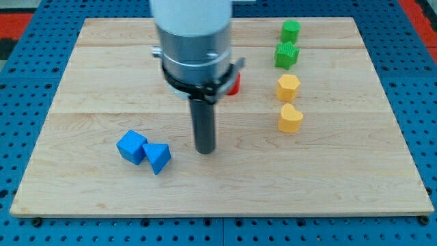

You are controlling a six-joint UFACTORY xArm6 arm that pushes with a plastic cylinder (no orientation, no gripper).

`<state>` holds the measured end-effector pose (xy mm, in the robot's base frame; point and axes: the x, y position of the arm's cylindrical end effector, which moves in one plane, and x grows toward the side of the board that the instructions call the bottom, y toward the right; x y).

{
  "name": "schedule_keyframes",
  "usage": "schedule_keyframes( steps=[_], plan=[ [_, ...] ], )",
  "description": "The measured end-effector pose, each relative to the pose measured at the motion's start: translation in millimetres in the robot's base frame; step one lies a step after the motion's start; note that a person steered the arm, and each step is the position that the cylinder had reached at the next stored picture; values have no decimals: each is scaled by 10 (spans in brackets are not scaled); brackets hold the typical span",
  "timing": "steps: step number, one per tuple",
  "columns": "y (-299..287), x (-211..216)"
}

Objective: Move the blue cube near the center left

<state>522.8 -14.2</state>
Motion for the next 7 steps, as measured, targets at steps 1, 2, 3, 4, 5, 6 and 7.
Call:
schedule_keyframes(
  steps=[1, 2, 3, 4, 5, 6, 7],
  plan=[
    [-258, 276],
    [-729, 368],
    [-1173, 170],
    [-1515, -6],
    [-1718, -104],
    [-1733, -134],
    [-2017, -415]
  ],
)
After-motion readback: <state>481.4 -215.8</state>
